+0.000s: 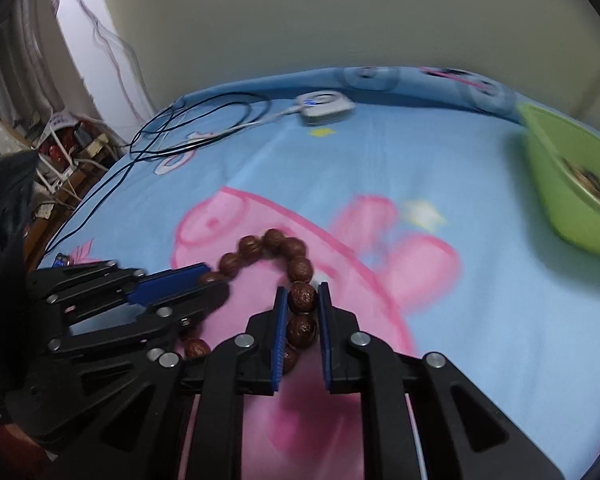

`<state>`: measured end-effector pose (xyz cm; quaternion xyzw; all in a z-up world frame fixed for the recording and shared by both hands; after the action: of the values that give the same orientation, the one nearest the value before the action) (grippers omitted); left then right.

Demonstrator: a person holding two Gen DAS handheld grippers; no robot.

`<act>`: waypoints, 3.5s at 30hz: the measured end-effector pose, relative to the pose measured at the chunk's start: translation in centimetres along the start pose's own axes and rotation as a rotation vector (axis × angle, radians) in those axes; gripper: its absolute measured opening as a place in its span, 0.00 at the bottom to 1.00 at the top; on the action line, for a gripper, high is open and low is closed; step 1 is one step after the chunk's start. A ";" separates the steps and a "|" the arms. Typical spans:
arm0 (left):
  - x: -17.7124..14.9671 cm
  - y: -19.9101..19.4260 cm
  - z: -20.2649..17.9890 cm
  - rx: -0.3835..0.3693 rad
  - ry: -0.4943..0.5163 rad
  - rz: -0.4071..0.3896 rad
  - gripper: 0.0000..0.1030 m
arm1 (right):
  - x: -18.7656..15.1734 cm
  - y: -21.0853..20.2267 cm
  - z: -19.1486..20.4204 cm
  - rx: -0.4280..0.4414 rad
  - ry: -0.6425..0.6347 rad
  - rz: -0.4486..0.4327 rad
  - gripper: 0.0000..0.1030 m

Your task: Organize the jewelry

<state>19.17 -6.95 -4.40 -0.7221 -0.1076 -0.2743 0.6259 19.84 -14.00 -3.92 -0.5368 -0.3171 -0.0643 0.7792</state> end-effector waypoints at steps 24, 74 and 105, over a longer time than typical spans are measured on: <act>22.7 3.9 -16.9 -0.116 0.208 -0.139 0.16 | 8.2 -12.7 -24.0 -0.107 0.356 -0.379 0.00; -3.8 -3.6 -6.2 0.175 -0.018 -0.161 0.94 | -11.7 -12.9 -7.8 -0.076 0.542 -0.414 0.33; -3.9 -3.3 -6.3 0.176 -0.007 -0.153 0.94 | -12.0 -13.0 -7.7 -0.039 0.588 -0.427 0.33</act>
<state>12.65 -11.63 -3.26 -0.6551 -0.1882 -0.3083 0.6636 7.89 -29.06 -2.09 -0.4320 -0.1829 -0.3831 0.7957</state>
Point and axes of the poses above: each gripper's, at about its wrist camera, not at the fingertips, and y roughly the way its jaws point, z to its left, x to its top, the point moved 8 cm from there along y, roughly the way its jaws point, and after that the axes turned 6 degrees about z, right-handed, at the moved point
